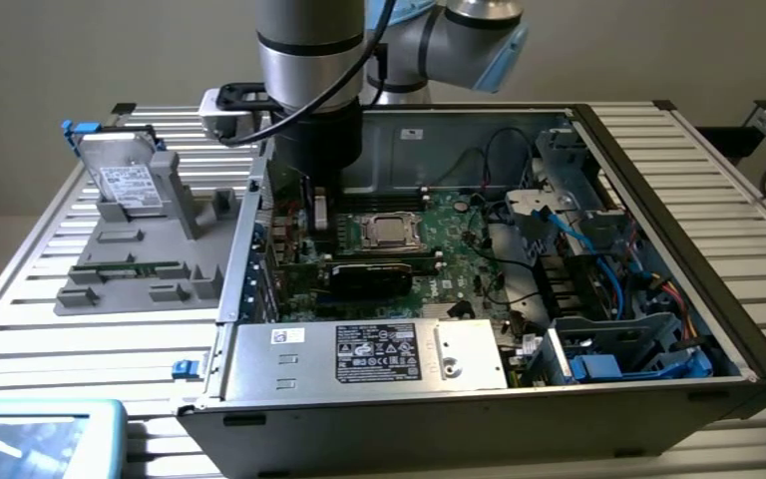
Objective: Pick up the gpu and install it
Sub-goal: 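Press down on the gpu until it lock into place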
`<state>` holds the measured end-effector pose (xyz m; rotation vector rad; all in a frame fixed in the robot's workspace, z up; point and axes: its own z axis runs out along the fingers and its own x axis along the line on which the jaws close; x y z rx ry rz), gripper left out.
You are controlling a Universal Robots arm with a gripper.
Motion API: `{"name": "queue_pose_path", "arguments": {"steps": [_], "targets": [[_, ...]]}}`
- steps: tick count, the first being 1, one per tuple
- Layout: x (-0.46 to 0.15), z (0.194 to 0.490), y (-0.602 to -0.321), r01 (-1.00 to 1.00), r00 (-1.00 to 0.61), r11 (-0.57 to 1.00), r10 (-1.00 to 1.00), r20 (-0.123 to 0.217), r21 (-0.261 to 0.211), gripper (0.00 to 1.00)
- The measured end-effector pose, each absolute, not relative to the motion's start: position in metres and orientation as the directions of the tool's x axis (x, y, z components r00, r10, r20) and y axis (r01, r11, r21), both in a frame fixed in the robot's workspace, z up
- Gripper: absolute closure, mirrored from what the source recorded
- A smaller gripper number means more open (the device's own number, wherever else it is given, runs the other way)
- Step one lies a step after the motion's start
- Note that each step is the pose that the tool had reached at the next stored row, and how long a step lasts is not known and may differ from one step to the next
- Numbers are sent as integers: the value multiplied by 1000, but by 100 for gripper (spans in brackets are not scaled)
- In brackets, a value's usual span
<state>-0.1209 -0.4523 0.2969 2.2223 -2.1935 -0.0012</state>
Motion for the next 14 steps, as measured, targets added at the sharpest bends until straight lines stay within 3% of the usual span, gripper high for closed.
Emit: {"name": "queue_pose_path", "arguments": {"steps": [14], "targets": [[-122, 278, -451, -1000, -27, 27, -1000, 10, 14, 88]]}}
